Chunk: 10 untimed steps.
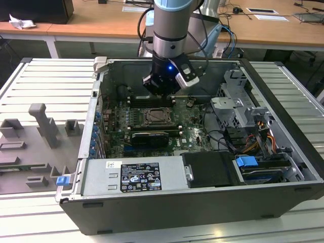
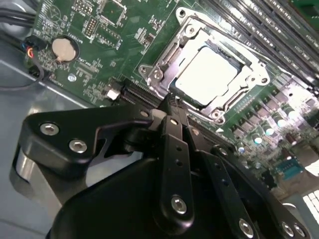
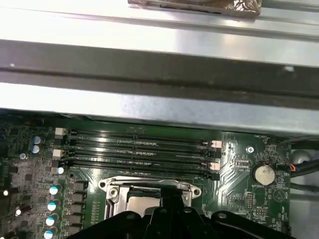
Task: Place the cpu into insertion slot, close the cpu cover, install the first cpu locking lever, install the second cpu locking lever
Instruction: 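Install the second cpu locking lever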
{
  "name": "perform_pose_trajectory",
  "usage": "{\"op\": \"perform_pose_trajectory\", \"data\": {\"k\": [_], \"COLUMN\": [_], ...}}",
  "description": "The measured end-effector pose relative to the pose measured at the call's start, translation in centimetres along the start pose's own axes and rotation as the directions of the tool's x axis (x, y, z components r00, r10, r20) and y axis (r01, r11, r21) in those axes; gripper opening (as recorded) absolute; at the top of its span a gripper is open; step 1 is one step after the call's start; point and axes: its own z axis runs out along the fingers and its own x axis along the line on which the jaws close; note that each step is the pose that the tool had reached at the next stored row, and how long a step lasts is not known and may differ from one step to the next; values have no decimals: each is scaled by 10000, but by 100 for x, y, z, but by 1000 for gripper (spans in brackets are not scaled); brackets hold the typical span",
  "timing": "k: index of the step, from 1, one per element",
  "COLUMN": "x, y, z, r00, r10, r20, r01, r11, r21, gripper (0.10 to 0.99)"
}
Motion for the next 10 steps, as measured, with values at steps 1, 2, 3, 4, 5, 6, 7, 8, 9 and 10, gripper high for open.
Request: {"op": "perform_pose_trajectory", "data": {"k": [1,2,3,4,5,6,7,8,9,10], "x": [2,3,5,7,8,10,12,13,14,16], "y": [-17,-35,-56,-79,-91,-117,-131,-145,-164,-184], "z": [-2,-4,-5,-5,-4,-3,-4,-5,-5,-6], "r00": [10000,10000,10000,10000,10000,10000,10000,10000,10000,10000], "r10": [2,2,2,2,2,3,3,3,3,4], "r20": [0,-1,-2,-1,-1,-1,-1,-2,-1,-1], "r01": [-2,-2,-2,-2,-2,-3,-3,-3,-3,-4], "r11": [10000,10000,10000,10000,10000,10000,10000,10000,10000,10000], "r21": [3,3,4,3,3,3,3,4,3,3], "gripper": [106,106,106,106,106,106,106,106,106,106]}}
